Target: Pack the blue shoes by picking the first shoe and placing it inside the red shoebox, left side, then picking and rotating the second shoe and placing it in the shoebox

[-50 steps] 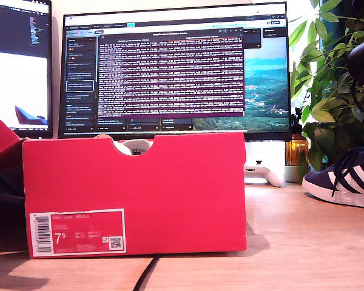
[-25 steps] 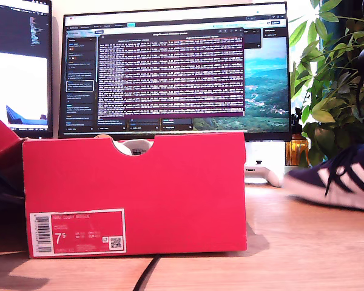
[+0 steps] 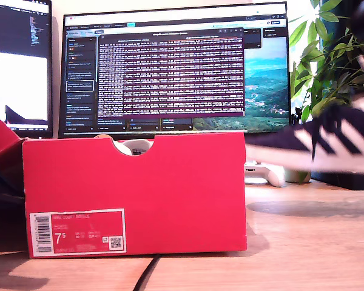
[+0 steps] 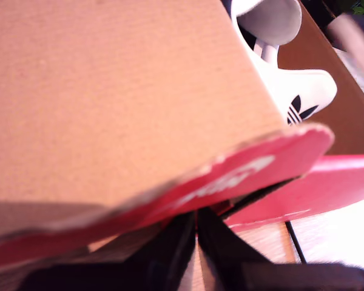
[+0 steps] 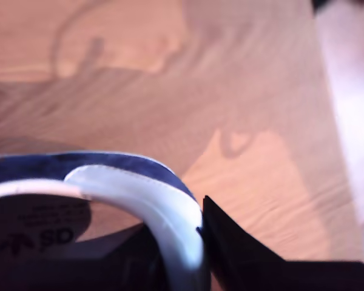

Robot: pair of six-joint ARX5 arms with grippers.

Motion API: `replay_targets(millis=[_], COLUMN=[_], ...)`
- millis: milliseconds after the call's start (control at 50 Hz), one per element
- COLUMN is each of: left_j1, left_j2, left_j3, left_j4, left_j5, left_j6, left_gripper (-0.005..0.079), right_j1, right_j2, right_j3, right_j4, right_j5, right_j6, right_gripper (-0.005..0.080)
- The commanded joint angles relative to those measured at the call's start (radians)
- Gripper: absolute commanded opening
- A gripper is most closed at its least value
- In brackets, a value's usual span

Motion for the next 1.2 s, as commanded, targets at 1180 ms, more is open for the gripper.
replay_targets(millis=[1180], left_j1=[-0.004], left_j2=[0.003], left_j3=[-0.022], left_j4=[0.007], left_j5=[-0.001], left_j6=[0.007], left_gripper=[-0.0020], right_j1=[0.458], right_j2=[0.117], right_j3=[0.297], right_j4=[0.665], right_j5=[-0.545], right_j6=[-1.126], right_gripper=[-0.0013])
